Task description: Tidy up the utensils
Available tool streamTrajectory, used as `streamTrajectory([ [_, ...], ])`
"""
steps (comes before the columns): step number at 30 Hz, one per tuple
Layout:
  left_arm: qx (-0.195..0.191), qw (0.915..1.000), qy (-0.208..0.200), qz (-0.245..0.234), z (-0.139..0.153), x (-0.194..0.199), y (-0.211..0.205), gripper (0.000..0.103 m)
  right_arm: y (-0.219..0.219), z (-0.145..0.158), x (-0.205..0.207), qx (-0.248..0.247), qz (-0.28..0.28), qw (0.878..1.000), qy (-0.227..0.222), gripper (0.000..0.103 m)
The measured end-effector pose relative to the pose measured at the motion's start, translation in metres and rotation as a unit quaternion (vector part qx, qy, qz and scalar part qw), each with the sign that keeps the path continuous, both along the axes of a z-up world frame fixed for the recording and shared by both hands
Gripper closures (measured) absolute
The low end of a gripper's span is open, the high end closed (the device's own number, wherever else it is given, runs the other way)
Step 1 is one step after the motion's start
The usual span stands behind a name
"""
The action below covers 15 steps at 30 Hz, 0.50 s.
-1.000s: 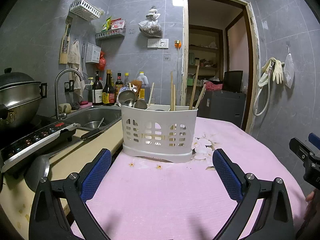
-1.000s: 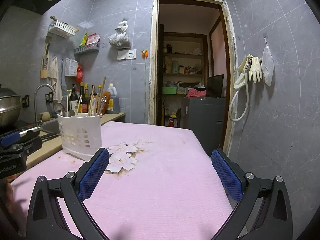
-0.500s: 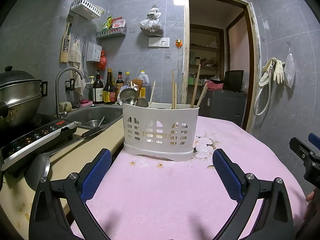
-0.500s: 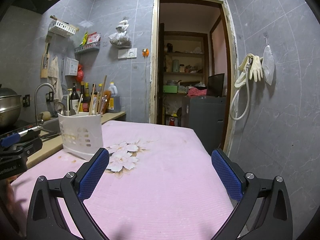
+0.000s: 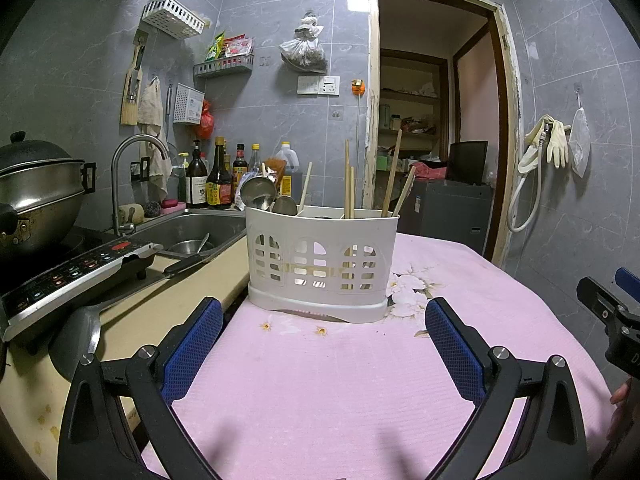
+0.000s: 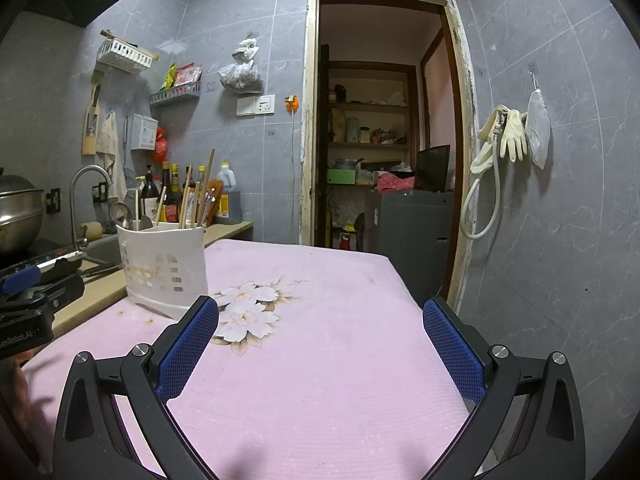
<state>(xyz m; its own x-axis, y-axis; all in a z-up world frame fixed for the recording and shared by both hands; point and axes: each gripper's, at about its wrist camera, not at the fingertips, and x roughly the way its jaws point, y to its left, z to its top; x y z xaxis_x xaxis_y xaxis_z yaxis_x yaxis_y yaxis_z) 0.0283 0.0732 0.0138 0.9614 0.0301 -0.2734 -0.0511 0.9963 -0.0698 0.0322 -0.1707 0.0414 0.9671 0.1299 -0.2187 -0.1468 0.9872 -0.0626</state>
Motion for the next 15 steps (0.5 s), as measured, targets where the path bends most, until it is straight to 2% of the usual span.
streamTrajectory([
  [15,-0.001,1.0,0.001,0.0,-0.0017,-0.0006,0.0027,0.004,0.001,-0.0016,-0.0009,0.0,0.0,1.0,0.001,0.0],
])
